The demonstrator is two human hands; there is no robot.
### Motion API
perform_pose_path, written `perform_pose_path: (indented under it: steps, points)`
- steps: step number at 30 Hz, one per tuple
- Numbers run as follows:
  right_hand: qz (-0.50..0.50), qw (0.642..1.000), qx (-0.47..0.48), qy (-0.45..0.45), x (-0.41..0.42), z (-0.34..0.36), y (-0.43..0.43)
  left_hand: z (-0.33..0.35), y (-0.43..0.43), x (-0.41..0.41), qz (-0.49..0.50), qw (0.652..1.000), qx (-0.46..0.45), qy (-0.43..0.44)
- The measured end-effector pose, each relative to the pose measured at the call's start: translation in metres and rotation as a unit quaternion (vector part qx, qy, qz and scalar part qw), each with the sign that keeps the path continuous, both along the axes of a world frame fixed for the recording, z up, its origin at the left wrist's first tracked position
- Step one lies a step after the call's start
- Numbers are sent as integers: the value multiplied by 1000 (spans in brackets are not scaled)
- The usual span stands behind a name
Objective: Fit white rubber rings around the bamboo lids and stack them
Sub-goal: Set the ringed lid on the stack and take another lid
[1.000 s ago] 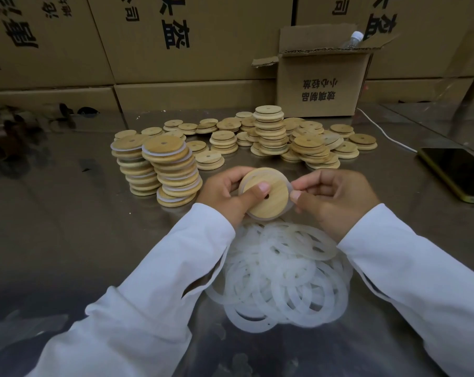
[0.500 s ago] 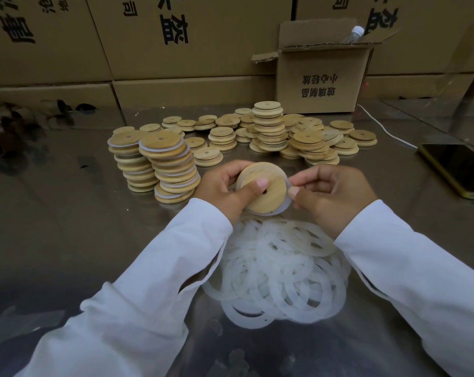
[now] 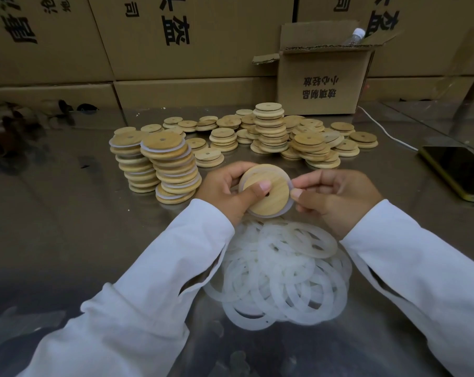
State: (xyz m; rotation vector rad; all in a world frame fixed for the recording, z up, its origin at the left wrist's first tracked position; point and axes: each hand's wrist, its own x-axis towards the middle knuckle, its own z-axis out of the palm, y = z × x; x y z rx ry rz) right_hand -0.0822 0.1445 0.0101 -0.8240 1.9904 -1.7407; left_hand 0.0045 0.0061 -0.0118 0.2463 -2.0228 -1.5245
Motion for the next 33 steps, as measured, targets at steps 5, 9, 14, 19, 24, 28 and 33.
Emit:
perform_pose_path:
  steps: [5,9,14,19,24,28,33]
  points:
    - [10,1000,-2,-10,-1,0,0,-1,-2,0,-1,1000,11,-13]
    - [35,996,-23,-85,-3,-1,0,-5,-2,-3,2,998,59,-18]
    - [18,995,-14,-96,-10,-4,0,-8,-4,-5,52,989,135,-41]
    - [-2,996,13,-86,-11,-8,-3,-4,-18,-8,198,926,314,-62]
    - [9,996,22,-87,-10,-9,-3,11,-23,-3,177,828,532,-37]
    - [7,996,27,-89,-11,-9,-3,12,-25,0,198,809,552,-36]
    - [2,996,27,-86,-12,-7,-2,19,-21,3,183,835,518,-39]
